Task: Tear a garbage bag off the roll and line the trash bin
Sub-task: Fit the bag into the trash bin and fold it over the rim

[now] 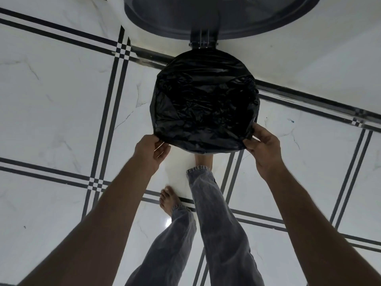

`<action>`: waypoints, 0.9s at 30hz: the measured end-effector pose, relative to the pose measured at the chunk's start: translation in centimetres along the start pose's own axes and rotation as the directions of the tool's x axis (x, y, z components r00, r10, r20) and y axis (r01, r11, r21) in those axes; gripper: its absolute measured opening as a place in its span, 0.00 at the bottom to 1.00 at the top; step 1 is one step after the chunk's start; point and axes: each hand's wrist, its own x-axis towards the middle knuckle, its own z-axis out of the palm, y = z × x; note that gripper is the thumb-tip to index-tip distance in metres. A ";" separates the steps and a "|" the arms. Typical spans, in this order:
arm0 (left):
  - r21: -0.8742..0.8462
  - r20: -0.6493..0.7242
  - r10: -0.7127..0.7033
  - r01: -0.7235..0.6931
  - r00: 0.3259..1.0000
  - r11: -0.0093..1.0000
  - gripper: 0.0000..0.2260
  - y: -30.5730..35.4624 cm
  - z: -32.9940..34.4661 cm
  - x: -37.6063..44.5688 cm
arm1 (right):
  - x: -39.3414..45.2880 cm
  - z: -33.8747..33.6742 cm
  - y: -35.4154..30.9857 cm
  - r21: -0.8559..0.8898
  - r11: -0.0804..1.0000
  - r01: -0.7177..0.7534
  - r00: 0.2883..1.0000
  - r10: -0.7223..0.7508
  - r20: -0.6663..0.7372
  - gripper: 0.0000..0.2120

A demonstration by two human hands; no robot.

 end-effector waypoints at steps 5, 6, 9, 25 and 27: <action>-0.122 0.024 0.027 -0.024 0.999 0.992 0.10 -1.0 -0.5 0.3 | 0.5 -0.4 1.1 -0.223 0.975 0.010 1.000 -0.014 -0.016 0.30; -0.086 0.011 0.046 -0.045 0.999 0.995 0.10 -1.4 -0.4 0.4 | 0.6 -0.2 1.3 -0.288 0.957 0.030 0.999 -0.038 -0.021 0.30; 0.208 -0.055 0.171 -0.156 0.984 0.966 0.08 -2.6 -0.2 1.4 | 0.7 0.5 1.8 -0.491 0.867 0.087 0.985 -0.149 -0.090 0.26; -0.085 -0.028 0.169 -0.171 0.985 0.982 0.02 -5.0 0.8 0.6 | -0.5 2.3 1.4 0.609 0.699 -0.374 0.913 0.395 0.108 0.09; -0.068 0.066 0.152 -0.148 0.986 0.987 0.06 -6.5 0.6 -0.2 | -0.7 2.4 1.8 0.651 0.658 -0.377 0.904 0.413 0.106 0.11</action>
